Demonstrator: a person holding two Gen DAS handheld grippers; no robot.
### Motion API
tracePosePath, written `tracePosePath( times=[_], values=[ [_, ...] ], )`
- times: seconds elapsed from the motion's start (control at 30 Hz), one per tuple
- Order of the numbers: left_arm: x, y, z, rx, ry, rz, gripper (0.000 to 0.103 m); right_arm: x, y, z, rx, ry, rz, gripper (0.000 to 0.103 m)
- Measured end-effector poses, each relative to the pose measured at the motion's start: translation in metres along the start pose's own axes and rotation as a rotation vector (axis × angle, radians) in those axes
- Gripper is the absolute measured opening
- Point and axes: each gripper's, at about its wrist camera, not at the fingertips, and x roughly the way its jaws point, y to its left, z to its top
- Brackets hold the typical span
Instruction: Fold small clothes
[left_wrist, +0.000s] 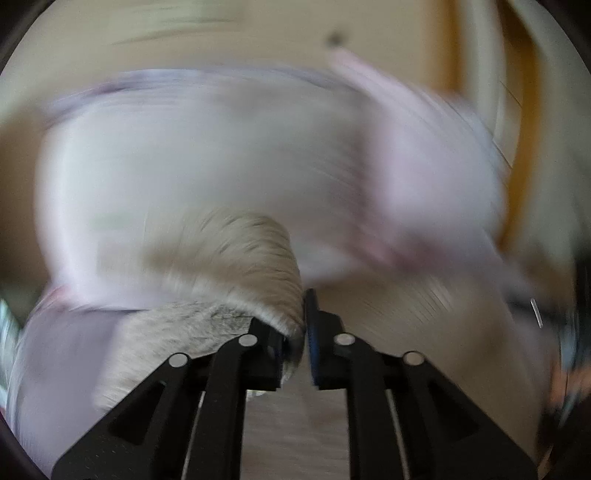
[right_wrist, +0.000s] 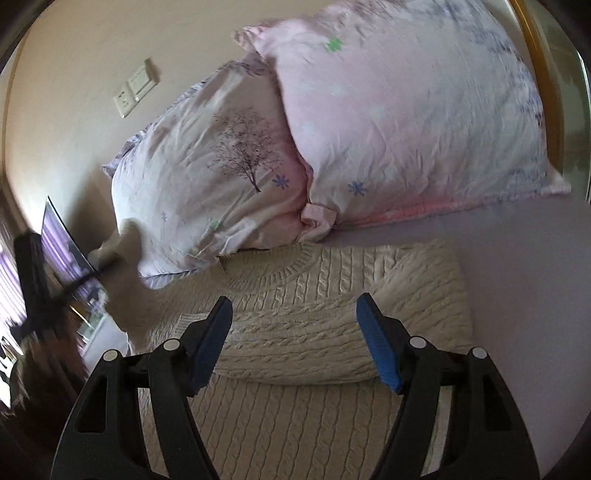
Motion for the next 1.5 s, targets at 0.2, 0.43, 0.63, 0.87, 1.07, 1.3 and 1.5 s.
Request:
tracePosePath(
  times=[0.2,0.43,0.63,0.87,1.07,1.3,1.5],
  values=[
    [0.035,-0.065,-0.047,0.162,0.181,-0.089,0.018,0.007,-0.039,-0.002,0.169,0.08,0.065,0.062],
    [-0.051,0.04,-0.074,-0.124,0.093,0.018,0.057,0.04,-0.048,0.004,0.211,0.177,-0.001,0.044],
    [-0.09,0.087,-0.118,-0.287,0.138,0.067,0.064,0.083,-0.041,0.009,0.145,0.257,-0.117,0.024],
    [-0.098,0.085,-0.147,-0.345,0.177,-0.01,0.069,0.049,-0.029,0.021,0.091,0.096,-0.147,0.008],
    [-0.101,0.085,-0.166,-0.371,0.215,-0.051,0.072,0.002,-0.046,0.003,0.104,0.069,-0.317,0.0],
    [-0.124,0.082,-0.185,-0.398,0.23,-0.062,0.075,-0.056,-0.045,-0.038,0.122,0.104,-0.232,0.072],
    [-0.139,0.073,-0.208,-0.429,0.244,-0.104,0.075,-0.089,-0.06,-0.09,0.189,0.216,-0.162,0.06]
  ],
)
